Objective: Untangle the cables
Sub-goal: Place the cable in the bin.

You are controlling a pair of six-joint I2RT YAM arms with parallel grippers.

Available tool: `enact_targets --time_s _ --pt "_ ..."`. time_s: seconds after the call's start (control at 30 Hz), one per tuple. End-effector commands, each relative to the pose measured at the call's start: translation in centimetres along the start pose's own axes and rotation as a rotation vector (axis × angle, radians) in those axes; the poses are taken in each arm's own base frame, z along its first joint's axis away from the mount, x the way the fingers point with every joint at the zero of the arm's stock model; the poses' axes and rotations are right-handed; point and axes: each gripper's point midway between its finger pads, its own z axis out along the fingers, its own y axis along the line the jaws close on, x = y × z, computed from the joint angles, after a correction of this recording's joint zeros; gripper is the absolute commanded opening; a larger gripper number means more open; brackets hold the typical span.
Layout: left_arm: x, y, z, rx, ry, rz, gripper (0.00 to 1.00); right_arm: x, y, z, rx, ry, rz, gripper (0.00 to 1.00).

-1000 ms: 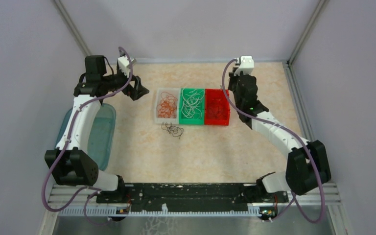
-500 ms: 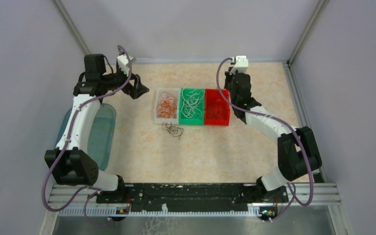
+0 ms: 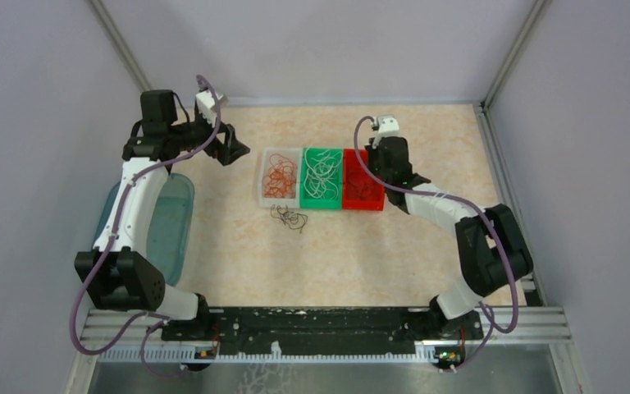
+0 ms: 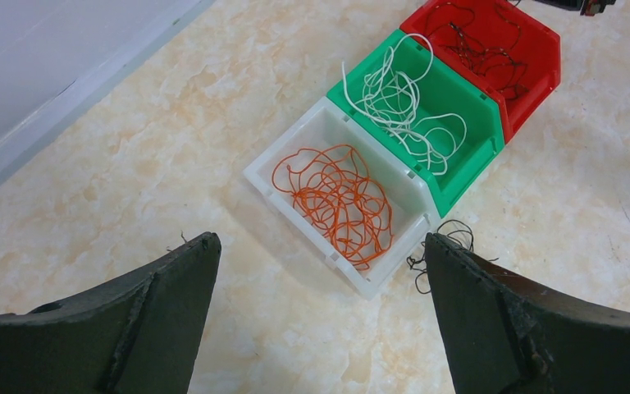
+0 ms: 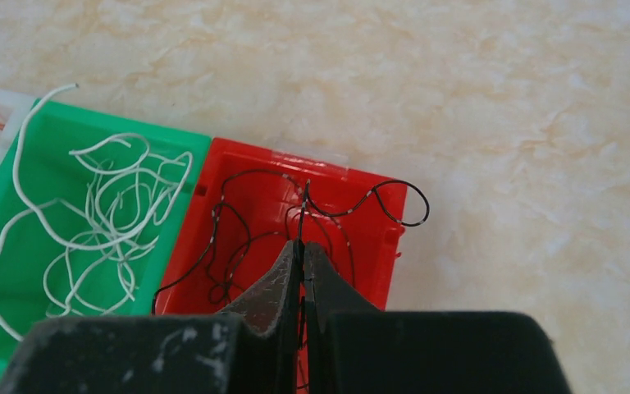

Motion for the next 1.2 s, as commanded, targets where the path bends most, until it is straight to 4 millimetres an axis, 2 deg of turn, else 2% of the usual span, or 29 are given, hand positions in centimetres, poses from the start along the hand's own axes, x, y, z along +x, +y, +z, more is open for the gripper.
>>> enact_targets --time_s 0.0,0.17,0.23,0.4,0.53,0.6,0.7,0.8,0.87,1.17 --pt "-1.7 0.3 -0.2 0.004 -0.044 0.022 0.99 0.1 3.1 0.7 -0.110 0.034 0.018 0.00" --pt "-1.6 0.4 -0.1 0.006 -0.044 0.016 0.99 1.4 4.5 1.3 -0.153 0.096 0.072 0.00" --pt "-1.3 0.4 0.0 0.005 -0.039 0.016 0.99 2.9 5.1 2.0 -0.166 0.149 0.084 0.00" --pt "-1.2 0.5 0.1 0.002 -0.036 0.016 0.99 4.9 5.2 3.2 -0.139 0.228 0.118 0.00" --pt "-1.1 0.5 0.2 0.003 -0.035 0.011 0.99 5.9 4.6 4.1 -0.083 0.263 0.140 0.00" --pt "-1.0 0.5 0.3 0.007 -0.034 0.008 0.99 6.2 3.6 4.3 -0.023 0.268 0.129 0.00" --pt "-0.9 0.5 0.3 0.004 -0.034 0.010 0.99 6.2 2.0 4.2 0.063 0.261 0.094 0.00" --pt "-0.8 0.6 0.3 0.003 -0.032 0.010 0.99 6.0 1.5 4.3 0.081 0.254 0.053 0.00" --pt "-0.9 0.6 0.3 0.004 -0.035 0.010 0.99 6.0 1.7 4.4 0.069 0.252 0.043 0.00" --pt "-0.9 0.7 0.2 -0.005 -0.030 0.013 1.00 8.4 4.5 6.0 0.024 0.291 -0.018 0.00"
